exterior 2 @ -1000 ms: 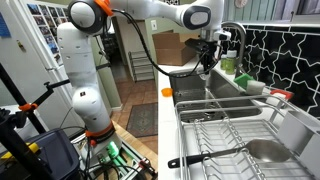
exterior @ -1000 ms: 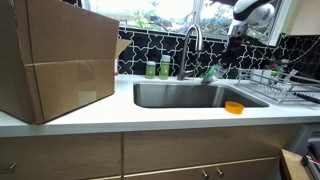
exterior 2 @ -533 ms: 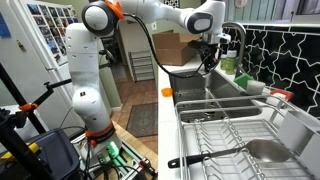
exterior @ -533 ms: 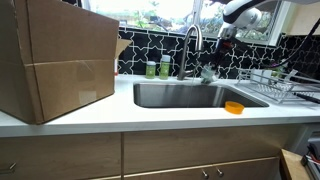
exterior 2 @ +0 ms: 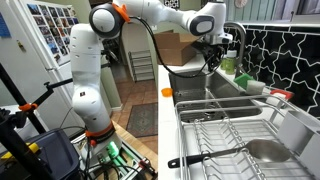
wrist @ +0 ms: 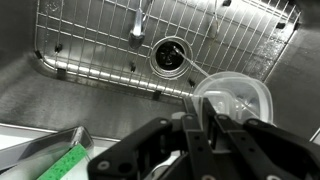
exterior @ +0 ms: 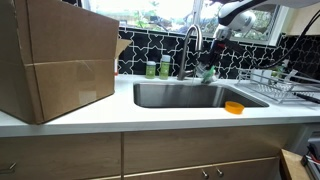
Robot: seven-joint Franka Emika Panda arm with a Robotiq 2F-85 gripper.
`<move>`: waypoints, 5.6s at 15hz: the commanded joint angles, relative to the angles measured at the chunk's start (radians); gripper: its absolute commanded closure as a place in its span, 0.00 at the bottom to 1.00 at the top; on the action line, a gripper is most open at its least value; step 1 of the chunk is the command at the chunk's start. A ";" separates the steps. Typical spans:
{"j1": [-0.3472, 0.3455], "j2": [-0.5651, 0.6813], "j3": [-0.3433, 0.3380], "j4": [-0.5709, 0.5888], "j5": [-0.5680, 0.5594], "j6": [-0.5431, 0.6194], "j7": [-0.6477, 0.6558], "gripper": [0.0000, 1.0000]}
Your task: Open the water tap and draw some water in the clear bowl then place the clear bowl on its previous position
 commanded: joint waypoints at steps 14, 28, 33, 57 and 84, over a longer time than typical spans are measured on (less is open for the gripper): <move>-0.042 0.044 0.041 0.054 0.085 -0.040 0.009 0.97; -0.047 0.100 0.044 0.116 0.083 -0.105 0.114 0.97; -0.048 0.123 0.049 0.143 0.082 -0.128 0.136 0.97; -0.055 0.160 0.060 0.192 0.085 -0.182 0.174 0.97; -0.041 -0.117 0.000 -0.249 -0.179 -0.298 -0.034 0.97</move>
